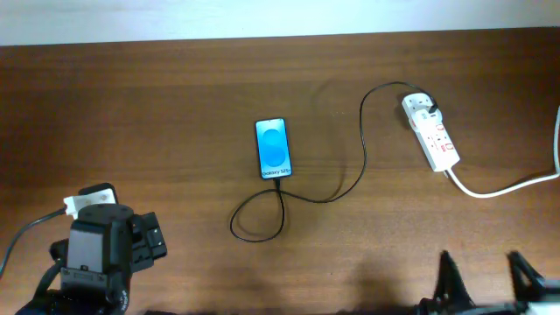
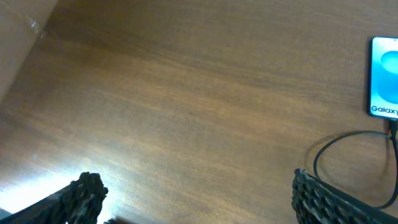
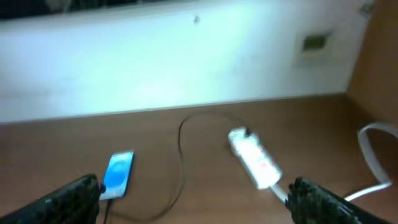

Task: Plug charger to phone and switch on socket

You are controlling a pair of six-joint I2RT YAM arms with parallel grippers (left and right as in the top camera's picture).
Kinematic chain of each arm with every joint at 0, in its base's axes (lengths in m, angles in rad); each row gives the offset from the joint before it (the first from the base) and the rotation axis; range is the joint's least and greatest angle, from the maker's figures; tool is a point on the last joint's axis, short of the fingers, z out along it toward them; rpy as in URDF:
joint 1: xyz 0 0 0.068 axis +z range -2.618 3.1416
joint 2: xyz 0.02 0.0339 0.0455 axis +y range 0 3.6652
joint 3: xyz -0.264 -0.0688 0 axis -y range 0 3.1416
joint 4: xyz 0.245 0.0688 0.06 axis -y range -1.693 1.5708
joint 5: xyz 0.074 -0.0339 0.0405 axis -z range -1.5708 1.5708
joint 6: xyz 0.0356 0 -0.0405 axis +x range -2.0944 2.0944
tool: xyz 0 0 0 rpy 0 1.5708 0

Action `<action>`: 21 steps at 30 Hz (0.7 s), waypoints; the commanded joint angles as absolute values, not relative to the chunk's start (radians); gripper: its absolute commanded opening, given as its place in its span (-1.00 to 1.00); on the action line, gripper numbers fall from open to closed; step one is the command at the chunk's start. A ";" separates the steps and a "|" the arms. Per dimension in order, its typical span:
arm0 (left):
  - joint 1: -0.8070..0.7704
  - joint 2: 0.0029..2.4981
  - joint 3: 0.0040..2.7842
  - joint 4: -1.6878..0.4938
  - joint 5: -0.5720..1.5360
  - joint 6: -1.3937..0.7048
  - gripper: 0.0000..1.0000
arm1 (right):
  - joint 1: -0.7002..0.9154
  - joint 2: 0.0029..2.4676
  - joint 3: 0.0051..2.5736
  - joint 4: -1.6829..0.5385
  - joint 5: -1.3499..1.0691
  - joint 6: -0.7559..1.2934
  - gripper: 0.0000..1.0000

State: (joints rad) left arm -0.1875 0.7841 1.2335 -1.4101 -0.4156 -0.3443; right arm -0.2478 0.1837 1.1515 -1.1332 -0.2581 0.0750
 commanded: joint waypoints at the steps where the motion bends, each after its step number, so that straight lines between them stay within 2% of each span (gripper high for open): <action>1: -0.182 0.779 1.231 -1.409 -0.415 -0.358 0.99 | -0.242 0.076 0.880 -0.837 -0.358 0.259 0.97; 2: -0.182 0.779 1.231 -1.409 -0.415 -0.358 0.99 | -0.242 0.052 0.752 -0.637 -0.360 0.369 0.97; 4: -0.182 0.779 1.231 -1.408 -0.415 -0.358 0.98 | -0.227 0.032 0.591 -0.402 -0.368 0.456 0.97; 9: -0.182 0.779 1.231 -1.408 -0.415 -0.358 0.99 | -0.110 0.004 0.296 0.001 -0.325 0.488 0.97; 17: -0.182 0.779 1.231 -1.409 -0.415 -0.358 0.98 | -0.084 0.004 0.007 0.131 -0.257 0.488 0.97; 21: -0.182 0.779 1.231 -1.409 -0.415 -0.358 0.98 | -0.084 0.004 0.006 0.079 -0.208 0.444 0.97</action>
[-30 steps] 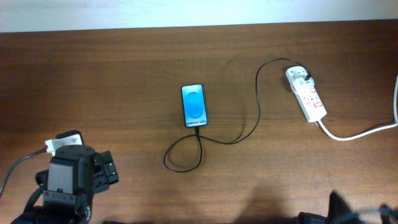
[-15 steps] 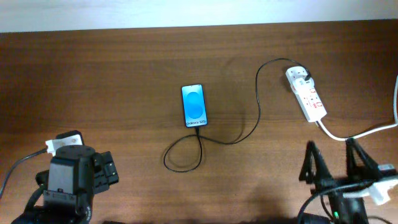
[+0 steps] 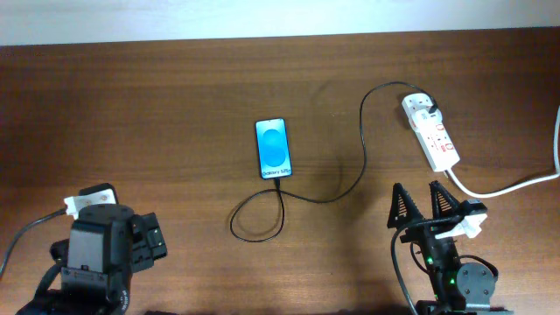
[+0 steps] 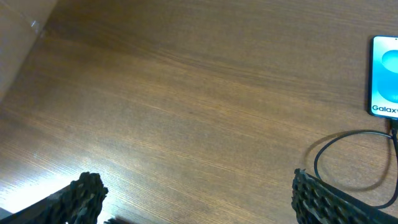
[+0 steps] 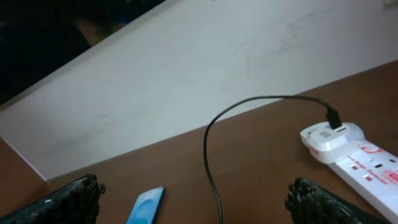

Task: Plug charger to phone and switch on socket

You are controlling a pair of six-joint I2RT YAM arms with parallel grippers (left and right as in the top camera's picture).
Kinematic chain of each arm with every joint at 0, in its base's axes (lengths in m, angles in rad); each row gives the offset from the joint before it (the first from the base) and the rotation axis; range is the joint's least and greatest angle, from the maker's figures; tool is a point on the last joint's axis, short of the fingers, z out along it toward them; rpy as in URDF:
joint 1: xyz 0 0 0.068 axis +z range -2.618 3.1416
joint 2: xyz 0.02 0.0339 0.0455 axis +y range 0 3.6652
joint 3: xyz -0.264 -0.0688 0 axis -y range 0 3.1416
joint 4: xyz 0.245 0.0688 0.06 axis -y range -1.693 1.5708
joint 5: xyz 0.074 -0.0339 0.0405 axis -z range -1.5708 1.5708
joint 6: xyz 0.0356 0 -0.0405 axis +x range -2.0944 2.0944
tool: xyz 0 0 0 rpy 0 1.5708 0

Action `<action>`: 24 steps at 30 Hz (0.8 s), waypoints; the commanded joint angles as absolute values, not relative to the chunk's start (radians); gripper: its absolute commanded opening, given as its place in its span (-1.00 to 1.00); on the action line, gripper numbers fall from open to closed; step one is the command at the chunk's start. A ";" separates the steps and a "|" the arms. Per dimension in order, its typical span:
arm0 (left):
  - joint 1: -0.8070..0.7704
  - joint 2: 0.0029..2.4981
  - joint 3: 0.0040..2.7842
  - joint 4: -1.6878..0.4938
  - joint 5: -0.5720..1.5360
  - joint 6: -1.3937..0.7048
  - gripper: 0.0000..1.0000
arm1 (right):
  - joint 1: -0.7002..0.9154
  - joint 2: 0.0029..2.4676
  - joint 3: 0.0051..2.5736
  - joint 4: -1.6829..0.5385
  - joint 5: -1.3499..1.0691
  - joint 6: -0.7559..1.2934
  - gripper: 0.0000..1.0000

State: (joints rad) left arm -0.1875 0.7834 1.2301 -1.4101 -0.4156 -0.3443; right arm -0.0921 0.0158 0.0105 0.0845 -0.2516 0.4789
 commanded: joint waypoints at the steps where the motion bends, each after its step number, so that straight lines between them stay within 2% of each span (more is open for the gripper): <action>1: -0.182 0.779 1.231 -1.408 -0.415 -0.358 0.99 | -0.084 0.004 0.006 0.041 -0.170 0.442 0.97; 3: -0.182 0.779 1.231 -1.409 -0.415 -0.358 0.98 | -0.084 0.004 0.006 -0.065 -0.091 0.442 0.97; 6: -0.182 0.779 1.231 -1.409 -0.415 -0.358 0.98 | -0.084 0.004 0.006 -0.073 -0.092 0.442 0.97; 11: -0.182 0.779 1.231 -1.409 -0.415 -0.358 0.99 | -0.084 0.004 0.006 -0.074 -0.091 0.263 0.97; 14: -0.182 0.779 1.231 -1.408 -0.415 -0.358 0.98 | -0.084 0.004 0.006 -0.075 -0.092 0.089 0.97; 24: -0.182 0.779 1.231 -1.409 -0.415 -0.358 0.99 | -0.084 0.006 0.006 -0.072 -0.093 0.082 0.97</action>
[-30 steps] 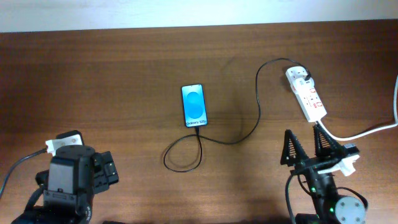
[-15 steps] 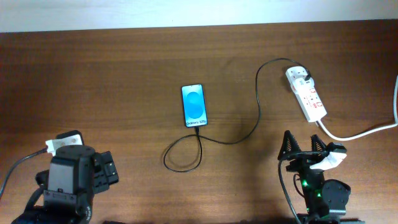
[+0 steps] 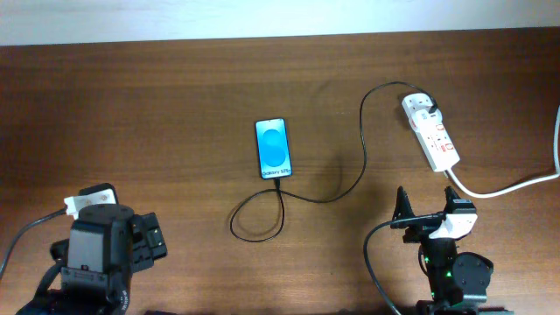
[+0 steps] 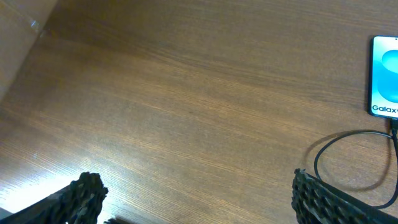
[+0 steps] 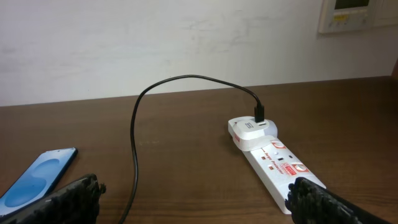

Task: Plug charger to phone and switch on socket

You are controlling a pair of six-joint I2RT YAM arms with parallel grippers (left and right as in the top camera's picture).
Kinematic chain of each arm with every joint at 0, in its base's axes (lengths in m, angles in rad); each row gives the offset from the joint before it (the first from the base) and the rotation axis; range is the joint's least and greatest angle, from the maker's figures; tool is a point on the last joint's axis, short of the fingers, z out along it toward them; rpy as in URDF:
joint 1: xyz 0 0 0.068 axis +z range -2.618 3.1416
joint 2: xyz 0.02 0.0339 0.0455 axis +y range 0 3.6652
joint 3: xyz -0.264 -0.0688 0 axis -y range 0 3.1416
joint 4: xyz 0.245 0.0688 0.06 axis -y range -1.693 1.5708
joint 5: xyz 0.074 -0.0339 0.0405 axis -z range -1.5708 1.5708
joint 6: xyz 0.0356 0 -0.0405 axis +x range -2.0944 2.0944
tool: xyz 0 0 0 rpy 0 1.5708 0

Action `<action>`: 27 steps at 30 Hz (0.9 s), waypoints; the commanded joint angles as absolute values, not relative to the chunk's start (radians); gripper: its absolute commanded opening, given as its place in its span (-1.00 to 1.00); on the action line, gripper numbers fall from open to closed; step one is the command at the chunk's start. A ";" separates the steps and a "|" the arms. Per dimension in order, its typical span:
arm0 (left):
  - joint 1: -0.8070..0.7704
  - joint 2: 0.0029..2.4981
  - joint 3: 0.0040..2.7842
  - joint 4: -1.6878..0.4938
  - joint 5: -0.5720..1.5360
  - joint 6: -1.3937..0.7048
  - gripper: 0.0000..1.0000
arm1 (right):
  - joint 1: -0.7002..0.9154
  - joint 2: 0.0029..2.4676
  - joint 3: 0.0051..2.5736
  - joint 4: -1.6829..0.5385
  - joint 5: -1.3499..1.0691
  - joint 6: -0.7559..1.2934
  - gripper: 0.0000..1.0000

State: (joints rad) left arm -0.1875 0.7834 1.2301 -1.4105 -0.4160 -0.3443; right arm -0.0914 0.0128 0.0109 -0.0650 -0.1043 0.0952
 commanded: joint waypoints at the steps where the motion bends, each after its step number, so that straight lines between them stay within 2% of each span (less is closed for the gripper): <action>1: -0.182 0.779 1.231 -1.409 -0.415 -0.358 0.99 | -0.084 0.006 0.006 -0.072 -0.093 0.082 0.97; 8: -0.188 0.738 1.215 -1.363 -0.427 -0.358 0.98 | -0.084 0.006 0.006 -0.072 -0.093 0.082 0.97; 10: -0.192 0.648 1.106 -1.179 -0.424 -0.321 0.98 | -0.084 0.006 0.006 -0.072 -0.093 0.082 0.97; 13: -0.191 0.367 0.749 -0.870 -0.333 -0.312 0.98 | -0.084 0.006 0.006 -0.072 -0.093 0.082 0.97; 16: -0.186 0.187 0.497 -0.654 -0.251 -0.312 0.98 | -0.084 0.006 0.006 -0.072 -0.093 0.082 0.97; 21: -0.186 0.083 0.205 -0.324 -0.239 -0.312 0.98 | -0.084 0.006 0.006 -0.072 -0.093 0.082 0.97; 25: -0.175 0.004 0.058 -0.186 -0.223 -0.312 0.98 | -0.084 0.006 0.006 -0.072 -0.093 0.082 0.97; 27: -0.167 0.005 0.041 -0.122 -0.185 -0.231 0.98 | -0.084 0.006 0.006 -0.072 -0.093 0.082 0.97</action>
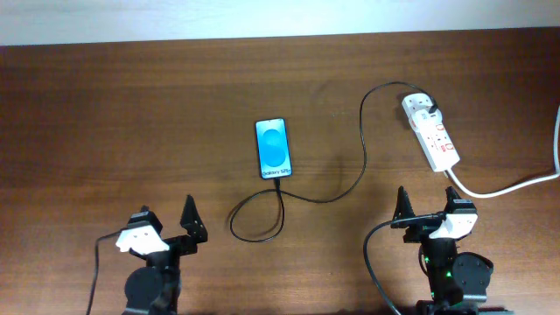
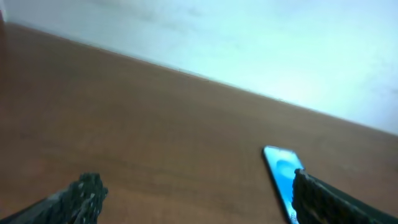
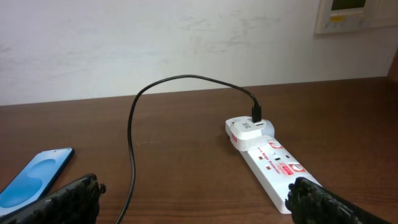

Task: Plug charger to phone and switch on socket

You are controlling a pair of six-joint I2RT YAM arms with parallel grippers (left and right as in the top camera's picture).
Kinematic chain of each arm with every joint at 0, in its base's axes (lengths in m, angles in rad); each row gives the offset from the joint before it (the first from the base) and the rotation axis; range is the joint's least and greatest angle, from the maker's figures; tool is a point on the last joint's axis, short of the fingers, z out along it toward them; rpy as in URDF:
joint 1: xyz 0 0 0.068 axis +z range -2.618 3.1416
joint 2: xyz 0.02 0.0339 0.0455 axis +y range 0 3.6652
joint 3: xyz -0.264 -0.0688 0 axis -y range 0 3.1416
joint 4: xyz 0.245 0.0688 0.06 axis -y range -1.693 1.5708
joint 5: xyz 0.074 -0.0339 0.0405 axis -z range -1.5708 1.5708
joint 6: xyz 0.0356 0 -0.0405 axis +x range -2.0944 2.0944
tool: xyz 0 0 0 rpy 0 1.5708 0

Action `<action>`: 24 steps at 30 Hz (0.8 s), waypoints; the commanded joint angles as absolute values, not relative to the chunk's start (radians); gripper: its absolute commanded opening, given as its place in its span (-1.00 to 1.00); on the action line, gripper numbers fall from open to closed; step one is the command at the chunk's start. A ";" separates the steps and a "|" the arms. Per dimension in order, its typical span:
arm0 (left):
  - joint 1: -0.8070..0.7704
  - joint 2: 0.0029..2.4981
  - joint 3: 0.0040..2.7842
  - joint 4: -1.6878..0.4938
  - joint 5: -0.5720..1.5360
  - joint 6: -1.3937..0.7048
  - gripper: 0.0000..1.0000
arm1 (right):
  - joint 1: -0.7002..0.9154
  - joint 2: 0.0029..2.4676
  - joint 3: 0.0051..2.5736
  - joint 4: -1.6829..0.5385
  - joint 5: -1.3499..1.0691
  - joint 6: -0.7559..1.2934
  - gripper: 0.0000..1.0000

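Observation:
The phone [image 1: 272, 148] lies mid-table with its blue screen lit; it also shows in the blurred left wrist view as the phone [image 2: 283, 175] and at the left of the right wrist view as the phone [image 3: 36, 178]. A black cable [image 1: 364, 149] meets its near edge, loops, and runs to the charger [image 1: 421, 103] plugged in the white power strip [image 1: 435, 136]. The strip [image 3: 277, 169] lies just ahead of my right gripper [image 1: 428, 208], which is open and holds nothing. My left gripper [image 1: 166, 220] is open too, near the front edge, left of the cable loop.
A thick white lead [image 1: 507, 185] runs from the strip's near end off the right edge. A pale wall [image 3: 186, 37] rises behind the table's far edge, with a small wall panel [image 3: 354, 12] at the upper right.
My left arm has moved from the front-left corner to the right, its fingers now pointing at the far wall, with the phone in its blurred view. The right gripper has hardly moved.
At first only my right gripper's fingertips showed at the front edge, and the left arm sat in the front-left corner. Then the right arm stood in front of the strip, later squared toward it. Now the left arm faces the phone. Both grippers stayed open.

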State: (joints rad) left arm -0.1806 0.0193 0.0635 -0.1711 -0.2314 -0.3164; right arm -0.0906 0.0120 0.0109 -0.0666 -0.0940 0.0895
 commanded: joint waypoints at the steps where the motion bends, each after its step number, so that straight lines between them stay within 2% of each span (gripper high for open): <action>1: -0.162 0.005 0.038 -0.104 -0.163 -0.180 0.98 | -0.084 0.006 0.006 -0.072 -0.093 0.082 0.97; 5: -0.151 0.005 0.015 -0.095 -0.031 0.030 0.98 | -0.084 0.006 0.006 -0.072 -0.093 0.082 0.97; 24: -0.151 0.005 0.015 -0.094 -0.025 0.039 0.99 | -0.084 0.006 0.006 -0.072 -0.093 0.082 0.97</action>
